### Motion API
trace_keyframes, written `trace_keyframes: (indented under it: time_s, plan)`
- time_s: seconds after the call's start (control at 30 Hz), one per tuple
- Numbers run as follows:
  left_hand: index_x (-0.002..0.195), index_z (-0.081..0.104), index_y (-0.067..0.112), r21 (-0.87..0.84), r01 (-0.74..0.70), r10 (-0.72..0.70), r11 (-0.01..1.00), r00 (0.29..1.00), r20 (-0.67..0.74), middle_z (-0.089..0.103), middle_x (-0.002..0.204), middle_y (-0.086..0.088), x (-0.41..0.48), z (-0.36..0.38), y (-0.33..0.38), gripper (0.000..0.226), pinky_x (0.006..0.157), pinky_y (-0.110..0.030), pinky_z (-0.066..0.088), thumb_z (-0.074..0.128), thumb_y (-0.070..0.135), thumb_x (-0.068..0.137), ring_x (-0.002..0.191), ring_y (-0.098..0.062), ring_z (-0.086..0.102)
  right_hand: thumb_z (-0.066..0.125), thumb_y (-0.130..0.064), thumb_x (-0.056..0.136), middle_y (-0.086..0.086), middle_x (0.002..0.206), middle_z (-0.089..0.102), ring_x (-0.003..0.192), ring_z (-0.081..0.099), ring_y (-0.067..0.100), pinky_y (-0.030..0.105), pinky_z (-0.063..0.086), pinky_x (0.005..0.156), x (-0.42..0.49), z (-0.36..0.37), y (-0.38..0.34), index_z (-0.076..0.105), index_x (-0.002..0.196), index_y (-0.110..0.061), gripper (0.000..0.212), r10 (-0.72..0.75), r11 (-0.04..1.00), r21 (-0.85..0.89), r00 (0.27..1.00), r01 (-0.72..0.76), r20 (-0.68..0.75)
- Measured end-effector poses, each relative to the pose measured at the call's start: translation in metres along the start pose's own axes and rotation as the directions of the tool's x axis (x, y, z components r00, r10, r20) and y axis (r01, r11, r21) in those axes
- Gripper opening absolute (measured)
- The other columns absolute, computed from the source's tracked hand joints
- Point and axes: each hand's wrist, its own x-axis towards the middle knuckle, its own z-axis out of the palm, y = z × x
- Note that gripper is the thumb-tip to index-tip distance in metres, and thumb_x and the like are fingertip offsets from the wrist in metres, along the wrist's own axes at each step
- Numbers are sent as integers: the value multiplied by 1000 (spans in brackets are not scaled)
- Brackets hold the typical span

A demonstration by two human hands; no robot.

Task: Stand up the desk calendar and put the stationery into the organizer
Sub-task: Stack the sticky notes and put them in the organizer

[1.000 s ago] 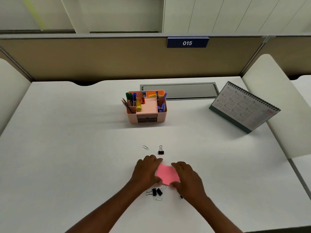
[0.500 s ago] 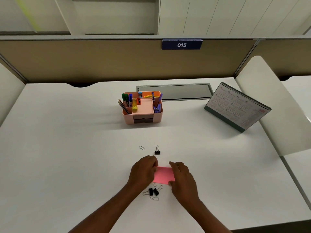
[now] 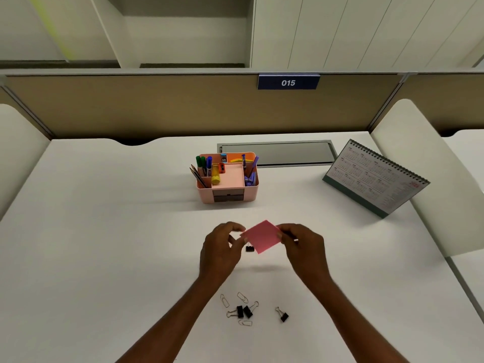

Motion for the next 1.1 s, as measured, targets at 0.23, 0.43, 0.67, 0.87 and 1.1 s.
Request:
trace_keyframes:
  time_s: [0.23, 0.43, 0.67, 0.87, 1.1]
  plan:
    - [121, 76, 16, 182, -315, 346, 931, 920, -181, 76, 118, 0, 48, -20, 38, 34, 80, -31, 63, 80, 28, 90, 93, -13, 72, 72, -14, 94, 1, 104, 78, 92, 68, 22, 35, 57, 74, 62, -2, -43, 77, 113, -18, 21, -360, 878, -321, 932, 355, 45]
    - [113, 79, 12, 282, -347, 419, 895, 870, -260, 77, 108, -4, 83, -34, 50, 24, 82, -27, 59, 79, 20, 90, 96, -18, 73, 72, -10, 92, 6, 101, 77, 89, 68, 26, 37, 57, 73, 108, -3, -69, 78, 109, -13, 18, -495, 810, -345, 868, 475, 33]
    - [107, 81, 14, 335, -388, 495, 858, 798, -343, 80, 103, -4, 127, -48, 65, 16, 79, -34, 62, 76, 20, 93, 90, -21, 76, 52, -21, 97, 7, 95, 71, 83, 65, 25, 40, 55, 69, 162, -2, -88, 75, 101, -11, 25, -552, 793, -325, 834, 516, -22]
    - [111, 81, 17, 438, -341, 505, 832, 793, -341, 80, 104, -2, 179, -54, 71, 21, 76, -33, 60, 68, 28, 97, 89, -20, 76, 65, -7, 95, 11, 101, 74, 88, 69, 26, 37, 59, 75, 209, 11, -96, 76, 107, -6, 17, -561, 786, -359, 825, 504, -69]
    - [114, 79, 13, 475, -269, 440, 838, 847, -298, 79, 107, -6, 215, -39, 54, 28, 78, -33, 59, 65, 31, 99, 90, -23, 76, 67, -2, 93, 10, 104, 75, 91, 70, 25, 33, 57, 78, 245, 37, -85, 78, 107, -7, 18, -492, 814, -377, 870, 441, -45]
